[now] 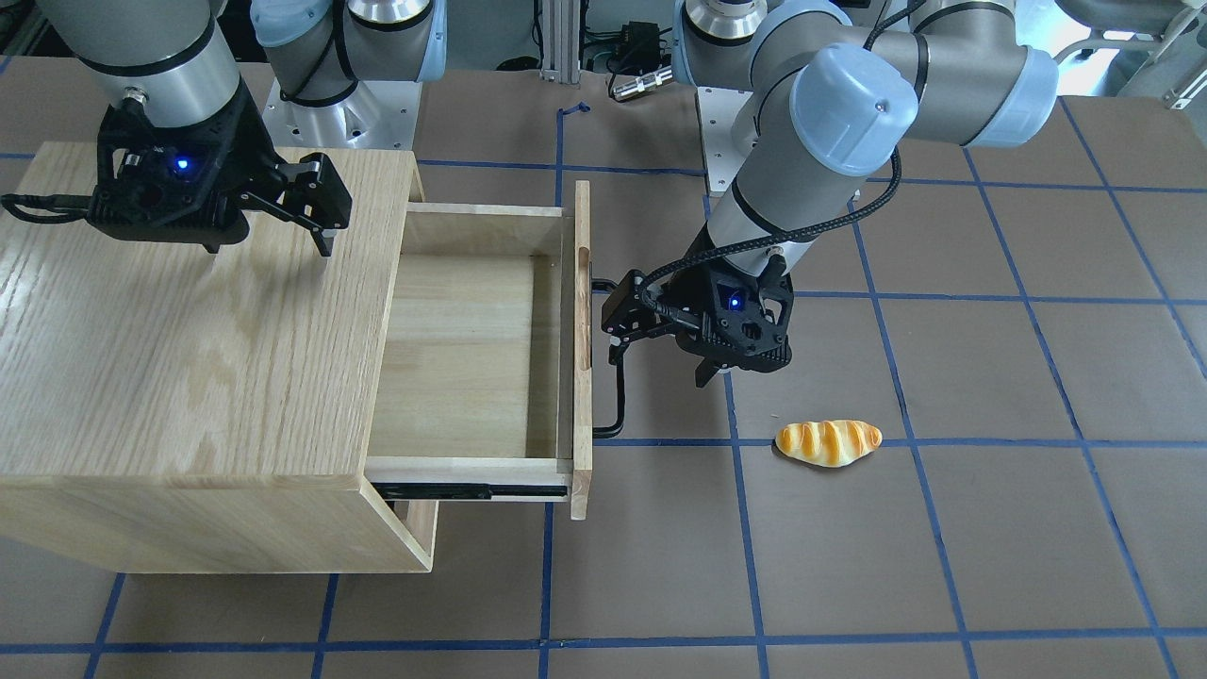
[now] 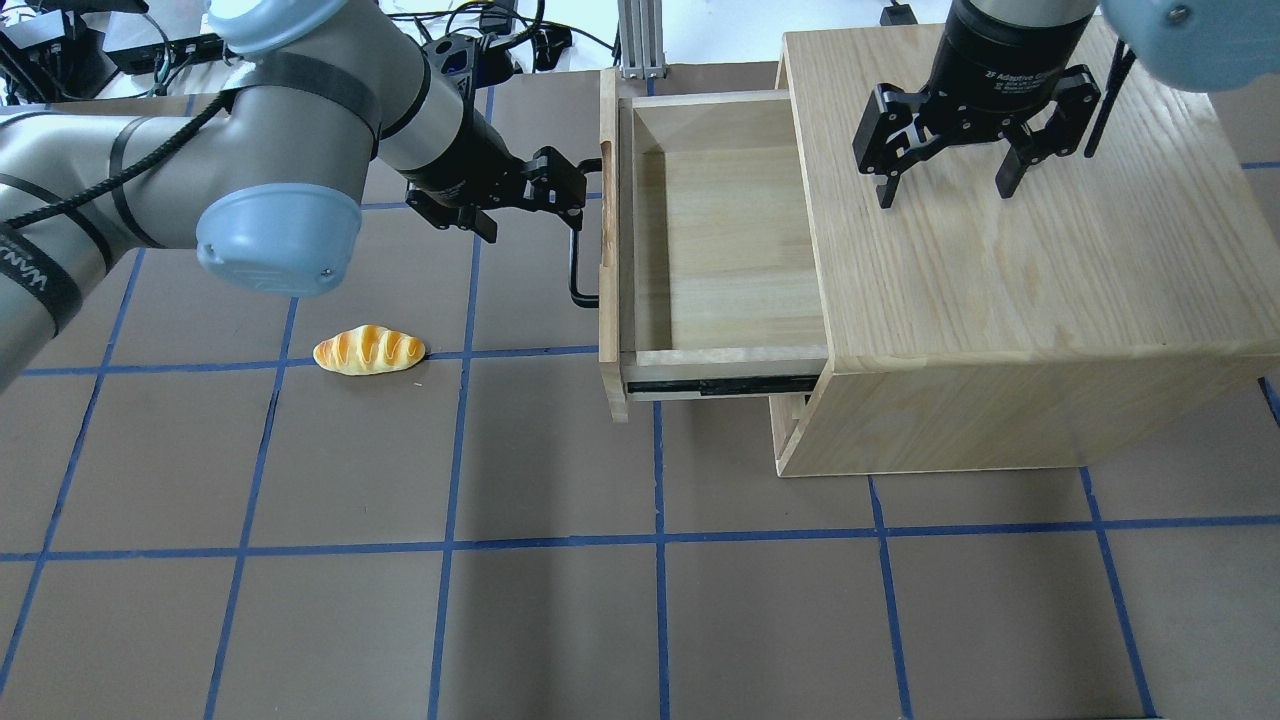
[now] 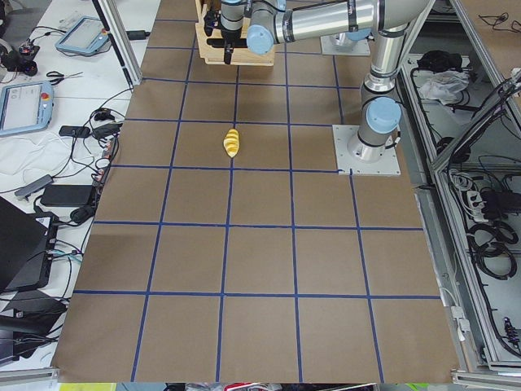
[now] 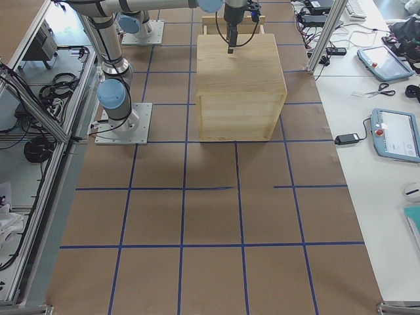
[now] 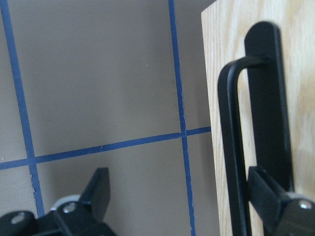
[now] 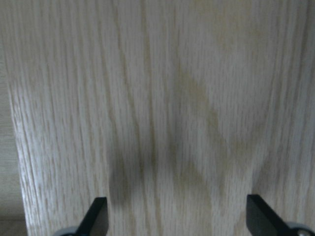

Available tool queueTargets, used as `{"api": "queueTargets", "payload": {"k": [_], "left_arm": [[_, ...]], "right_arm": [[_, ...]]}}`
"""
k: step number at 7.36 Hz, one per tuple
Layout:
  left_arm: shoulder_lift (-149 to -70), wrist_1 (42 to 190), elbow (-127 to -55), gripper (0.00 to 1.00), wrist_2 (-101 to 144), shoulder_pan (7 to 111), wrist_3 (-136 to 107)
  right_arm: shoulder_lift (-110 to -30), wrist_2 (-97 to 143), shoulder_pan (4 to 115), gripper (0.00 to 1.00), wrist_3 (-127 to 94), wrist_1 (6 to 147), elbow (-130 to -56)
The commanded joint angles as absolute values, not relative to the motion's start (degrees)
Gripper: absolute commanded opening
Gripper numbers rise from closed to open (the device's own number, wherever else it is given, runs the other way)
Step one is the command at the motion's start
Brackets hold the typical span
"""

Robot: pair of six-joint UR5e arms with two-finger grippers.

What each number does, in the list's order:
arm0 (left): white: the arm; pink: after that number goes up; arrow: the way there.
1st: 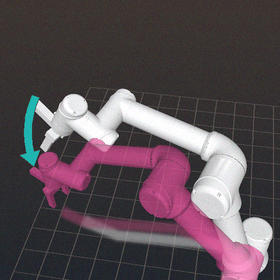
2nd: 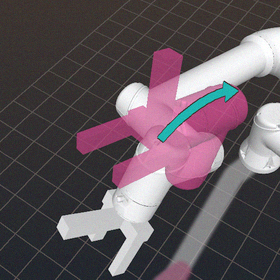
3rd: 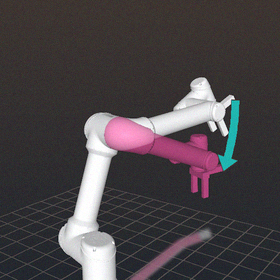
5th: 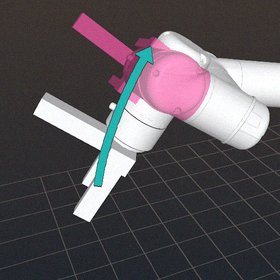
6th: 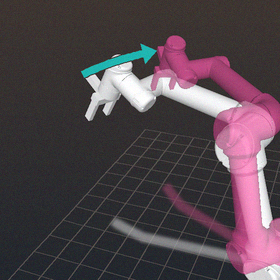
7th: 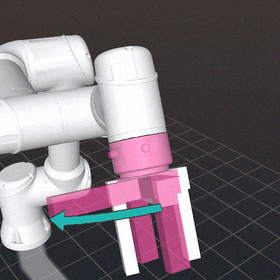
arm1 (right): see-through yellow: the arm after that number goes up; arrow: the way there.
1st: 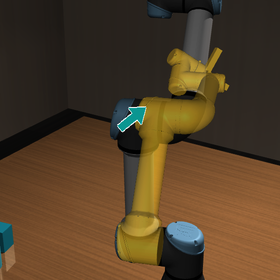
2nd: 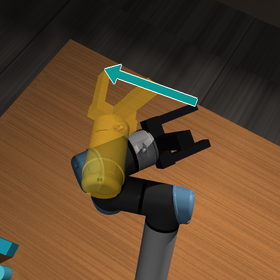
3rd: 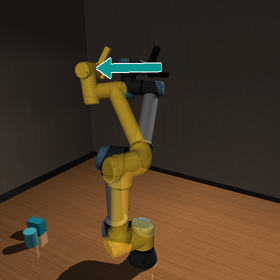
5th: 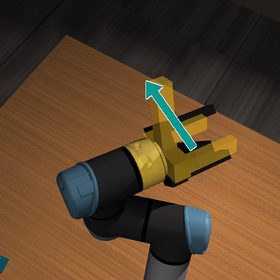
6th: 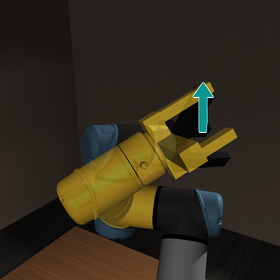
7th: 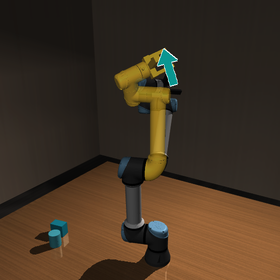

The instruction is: Open upper drawer

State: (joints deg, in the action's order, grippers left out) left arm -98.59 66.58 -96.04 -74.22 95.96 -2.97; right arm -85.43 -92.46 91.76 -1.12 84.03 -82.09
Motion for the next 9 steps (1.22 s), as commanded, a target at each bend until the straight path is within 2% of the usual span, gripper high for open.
{"api": "queueTargets", "payload": {"k": [1,3,9], "left_arm": [[-94.3,77.8,-92.8,1.0,-76.5,92.7,-2.9],[-92.0,85.7,-89.0,1.0,-84.5,90.9,0.4],[-89.8,87.4,-87.9,1.0,-89.5,88.0,5.5]], "right_arm": [[-85.4,-92.5,91.7,1.0,-1.1,84.0,-82.1],[-85.4,-92.5,91.8,1.0,-1.1,84.0,-82.2],[-85.4,-92.5,91.8,1.0,-1.1,84.0,-82.1]]}}
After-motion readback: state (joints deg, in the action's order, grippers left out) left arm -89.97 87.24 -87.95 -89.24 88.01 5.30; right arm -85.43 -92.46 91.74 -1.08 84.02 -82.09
